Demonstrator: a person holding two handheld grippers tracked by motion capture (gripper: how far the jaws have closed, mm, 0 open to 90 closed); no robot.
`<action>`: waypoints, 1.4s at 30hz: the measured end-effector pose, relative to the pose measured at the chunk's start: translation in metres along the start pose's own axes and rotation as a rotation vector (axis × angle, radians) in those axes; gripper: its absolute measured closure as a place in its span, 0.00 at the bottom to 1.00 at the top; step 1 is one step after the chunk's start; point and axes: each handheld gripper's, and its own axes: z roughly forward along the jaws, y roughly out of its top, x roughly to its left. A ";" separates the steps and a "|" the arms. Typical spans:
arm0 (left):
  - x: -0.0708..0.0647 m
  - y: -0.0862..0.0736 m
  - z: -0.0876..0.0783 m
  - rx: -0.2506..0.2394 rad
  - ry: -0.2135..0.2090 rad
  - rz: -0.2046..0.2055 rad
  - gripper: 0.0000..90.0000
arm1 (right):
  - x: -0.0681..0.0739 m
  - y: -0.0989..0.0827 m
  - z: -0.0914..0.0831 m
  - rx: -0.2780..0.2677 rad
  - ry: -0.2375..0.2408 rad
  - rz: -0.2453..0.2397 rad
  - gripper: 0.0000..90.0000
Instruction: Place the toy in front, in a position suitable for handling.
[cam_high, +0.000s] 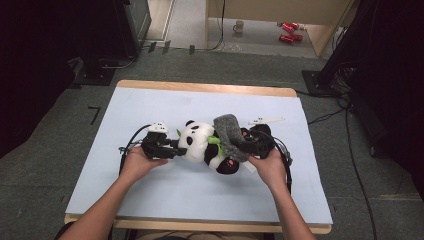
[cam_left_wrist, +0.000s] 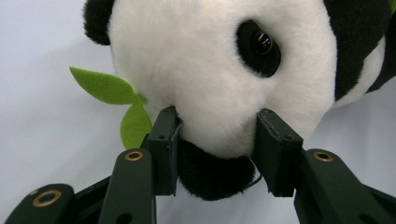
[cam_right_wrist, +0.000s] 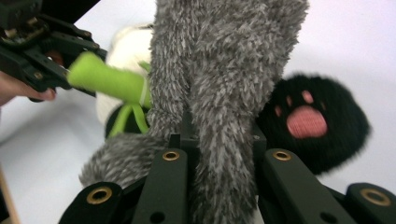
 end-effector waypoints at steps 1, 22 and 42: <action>0.000 0.000 0.000 0.004 0.001 -0.003 0.61 | -0.002 -0.004 -0.001 -0.003 0.002 0.009 0.87; 0.008 0.011 0.003 -0.009 -0.024 -0.069 0.60 | -0.039 -0.049 -0.018 0.021 -0.117 0.049 0.87; 0.005 0.006 0.003 -0.003 0.000 -0.039 0.60 | -0.020 -0.011 -0.050 -0.098 0.029 0.067 0.87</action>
